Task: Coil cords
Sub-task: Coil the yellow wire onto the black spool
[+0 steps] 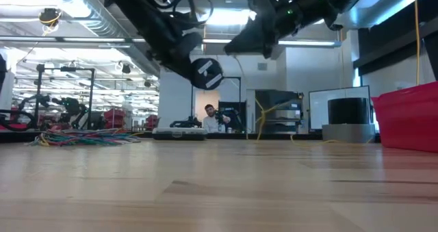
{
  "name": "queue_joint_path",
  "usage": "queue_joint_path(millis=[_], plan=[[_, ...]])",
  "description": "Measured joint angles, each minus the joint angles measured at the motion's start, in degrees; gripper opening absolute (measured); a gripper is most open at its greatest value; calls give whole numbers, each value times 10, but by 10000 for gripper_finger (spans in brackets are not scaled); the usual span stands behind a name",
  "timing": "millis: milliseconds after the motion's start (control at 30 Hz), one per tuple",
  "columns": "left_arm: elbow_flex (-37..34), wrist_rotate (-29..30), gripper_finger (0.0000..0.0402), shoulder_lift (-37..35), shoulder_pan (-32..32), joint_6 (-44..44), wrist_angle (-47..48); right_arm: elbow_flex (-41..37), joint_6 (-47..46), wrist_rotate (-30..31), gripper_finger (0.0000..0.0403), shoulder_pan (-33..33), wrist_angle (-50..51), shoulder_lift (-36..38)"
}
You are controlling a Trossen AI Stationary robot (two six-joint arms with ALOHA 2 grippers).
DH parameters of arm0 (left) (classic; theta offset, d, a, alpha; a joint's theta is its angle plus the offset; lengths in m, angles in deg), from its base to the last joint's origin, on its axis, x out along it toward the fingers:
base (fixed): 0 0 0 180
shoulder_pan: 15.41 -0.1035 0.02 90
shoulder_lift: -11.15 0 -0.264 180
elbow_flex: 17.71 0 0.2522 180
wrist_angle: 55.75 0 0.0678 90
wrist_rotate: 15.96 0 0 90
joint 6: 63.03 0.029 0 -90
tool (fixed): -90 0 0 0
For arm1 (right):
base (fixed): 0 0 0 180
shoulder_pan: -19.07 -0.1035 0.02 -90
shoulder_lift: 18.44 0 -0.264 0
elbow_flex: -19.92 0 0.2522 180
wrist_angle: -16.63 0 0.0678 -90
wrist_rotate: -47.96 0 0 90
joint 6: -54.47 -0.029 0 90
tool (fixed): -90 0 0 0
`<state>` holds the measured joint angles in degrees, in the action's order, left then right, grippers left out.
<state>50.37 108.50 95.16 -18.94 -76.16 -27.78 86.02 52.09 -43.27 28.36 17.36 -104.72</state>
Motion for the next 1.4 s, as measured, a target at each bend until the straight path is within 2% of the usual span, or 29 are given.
queue_joint_path(millis=[200, 500, 600, 733, 833, 933, 1100, 1300, 1400], plan=[[1, -36, 0, 14, -2, 30, -57, 0, -13, 21, 3, -3, -9, -11], [1, -49, 0, 13, 1, 44, 3, 0, 16, 106, 5, 19, 67, 7], [1, -77, 0, 13, 3, 48, 24, 0, 18, 104, 6, 40, 73, 7], [1, -103, 0, 13, 5, 50, 28, 0, 0, 67, 6, 60, 65, 7], [1, -104, 0, 16, -2, 39, 8, 0, -18, 23, 6, 49, 39, 7], [1, -103, 0, 31, -11, 31, -22, 0, -35, 5, 6, 24, -8, -4], [1, -103, 0, 62, -32, 1, -81, 0, -37, 17, 7, -11, -47, -29], [1, -102, 0, 68, -40, -13, -97, 0, -37, 43, 7, -10, -21, -42], [1, -101, 0, 65, -41, -18, -112, 0, -41, 43, 7, -14, -38, -52]])
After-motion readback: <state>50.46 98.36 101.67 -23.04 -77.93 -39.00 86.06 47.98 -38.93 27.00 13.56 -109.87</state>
